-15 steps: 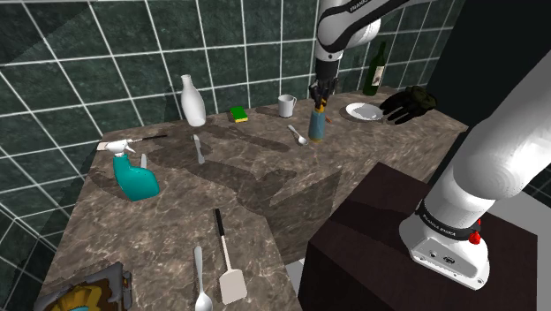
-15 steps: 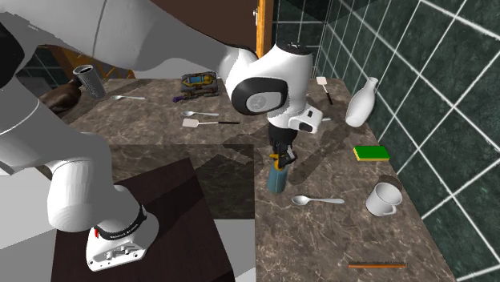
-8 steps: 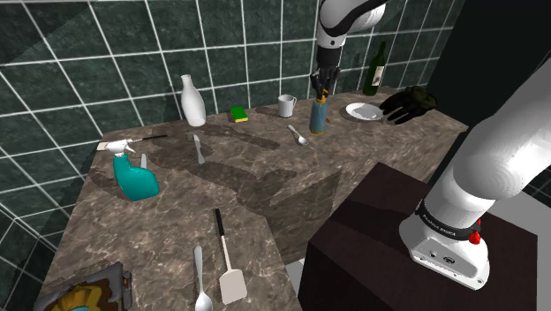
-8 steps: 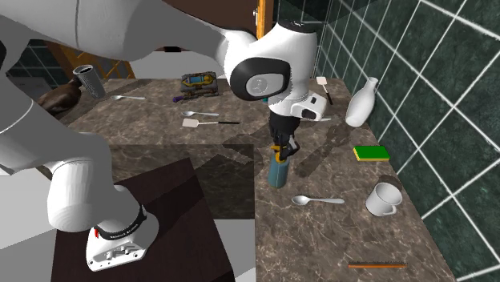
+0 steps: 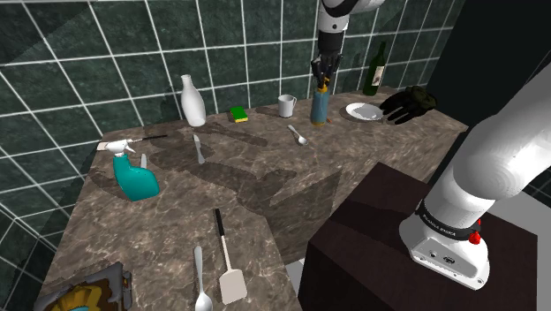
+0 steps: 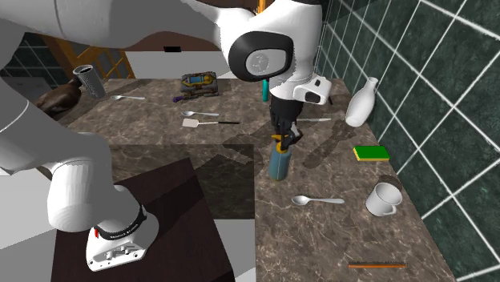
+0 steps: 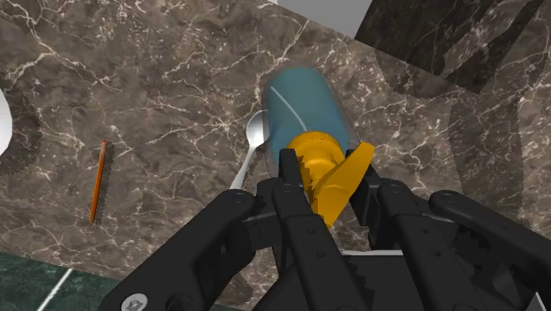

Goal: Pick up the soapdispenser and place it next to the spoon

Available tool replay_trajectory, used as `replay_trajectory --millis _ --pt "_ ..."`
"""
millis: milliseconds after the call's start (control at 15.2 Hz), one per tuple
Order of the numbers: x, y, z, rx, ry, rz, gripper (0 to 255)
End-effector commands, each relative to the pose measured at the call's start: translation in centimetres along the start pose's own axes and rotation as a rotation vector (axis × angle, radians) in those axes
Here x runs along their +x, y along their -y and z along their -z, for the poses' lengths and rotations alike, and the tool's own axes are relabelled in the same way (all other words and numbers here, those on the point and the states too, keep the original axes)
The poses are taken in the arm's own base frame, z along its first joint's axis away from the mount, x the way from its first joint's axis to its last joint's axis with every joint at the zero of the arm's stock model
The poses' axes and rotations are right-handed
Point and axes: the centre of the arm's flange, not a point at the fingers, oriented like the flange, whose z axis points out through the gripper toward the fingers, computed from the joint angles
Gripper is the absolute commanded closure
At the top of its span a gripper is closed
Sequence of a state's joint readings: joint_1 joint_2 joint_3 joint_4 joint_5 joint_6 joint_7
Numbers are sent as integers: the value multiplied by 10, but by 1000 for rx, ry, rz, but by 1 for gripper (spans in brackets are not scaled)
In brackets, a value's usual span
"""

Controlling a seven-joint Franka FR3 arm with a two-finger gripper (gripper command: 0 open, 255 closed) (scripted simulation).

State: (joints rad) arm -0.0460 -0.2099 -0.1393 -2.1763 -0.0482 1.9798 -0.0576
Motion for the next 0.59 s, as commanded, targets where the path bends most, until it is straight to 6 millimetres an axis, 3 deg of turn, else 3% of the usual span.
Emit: replay_trajectory --millis 0,528 --pt "0 -1 11 0 0 0 255" --pt "0 -2 53 0 0 0 255"
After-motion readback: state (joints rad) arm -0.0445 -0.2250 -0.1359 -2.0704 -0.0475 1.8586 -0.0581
